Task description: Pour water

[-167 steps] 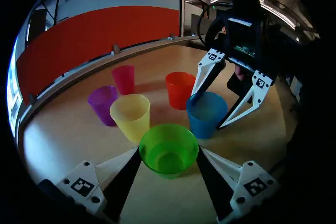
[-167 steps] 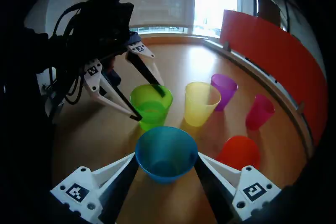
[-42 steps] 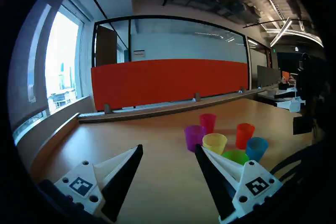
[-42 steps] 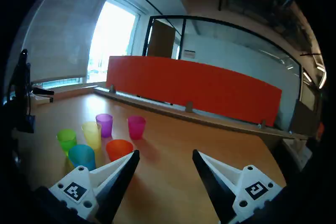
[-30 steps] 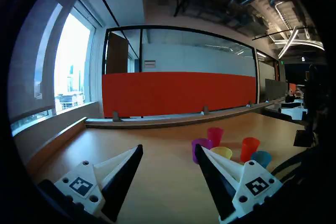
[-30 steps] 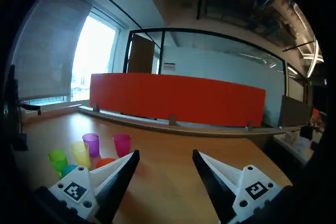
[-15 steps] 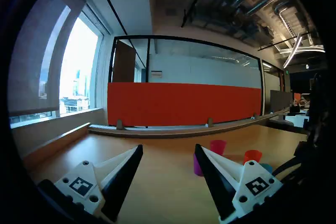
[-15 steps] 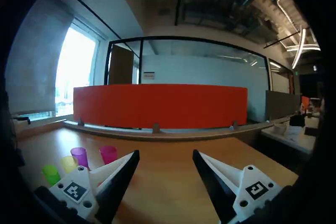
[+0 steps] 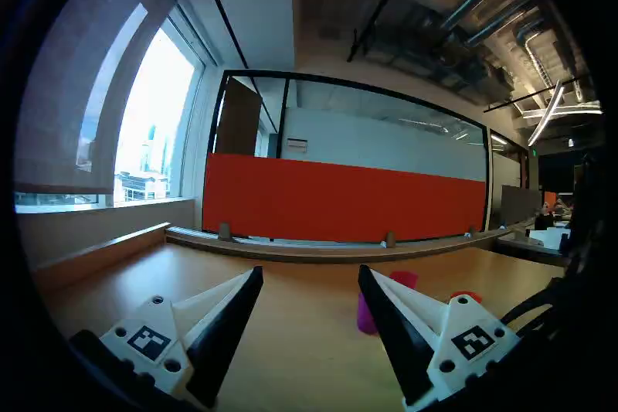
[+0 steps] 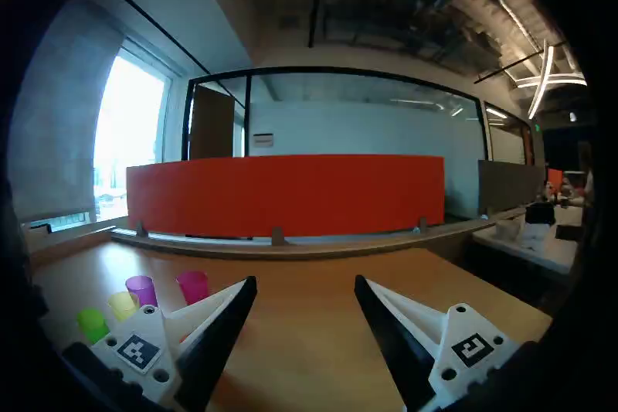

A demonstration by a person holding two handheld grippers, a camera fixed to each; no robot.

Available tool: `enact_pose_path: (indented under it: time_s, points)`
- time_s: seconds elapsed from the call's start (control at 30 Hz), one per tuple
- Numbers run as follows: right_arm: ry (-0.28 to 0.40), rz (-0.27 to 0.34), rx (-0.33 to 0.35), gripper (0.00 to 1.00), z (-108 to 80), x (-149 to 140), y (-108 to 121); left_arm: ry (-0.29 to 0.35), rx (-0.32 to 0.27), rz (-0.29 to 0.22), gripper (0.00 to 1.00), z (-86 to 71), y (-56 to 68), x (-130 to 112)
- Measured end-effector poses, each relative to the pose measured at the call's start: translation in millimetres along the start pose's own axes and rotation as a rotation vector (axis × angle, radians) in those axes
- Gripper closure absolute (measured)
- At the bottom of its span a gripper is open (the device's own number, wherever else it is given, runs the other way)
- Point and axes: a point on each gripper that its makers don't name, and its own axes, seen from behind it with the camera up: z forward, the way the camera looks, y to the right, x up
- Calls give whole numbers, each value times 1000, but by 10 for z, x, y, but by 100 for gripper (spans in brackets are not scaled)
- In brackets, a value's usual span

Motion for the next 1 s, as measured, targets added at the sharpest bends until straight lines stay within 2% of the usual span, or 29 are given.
enact_pose_path:
  time_s: [0.2, 0.5, 0.8, 1.0]
  points:
    - [0, -7, -9, 1, 12, 60, 3, 4, 28, 32, 8, -8, -16, -47]
    - [-29, -25, -2, 0, 67, 50, -119, 20, 55, 36, 9, 36, -2, -95]
    - [-42, -13, -6, 0, 71, 66, -156, 2, 97, 56, 8, 47, -120, -280]
    - [-48, -15, 3, 0, 58, 80, -198, -7, 96, 63, 9, 55, -117, -379]
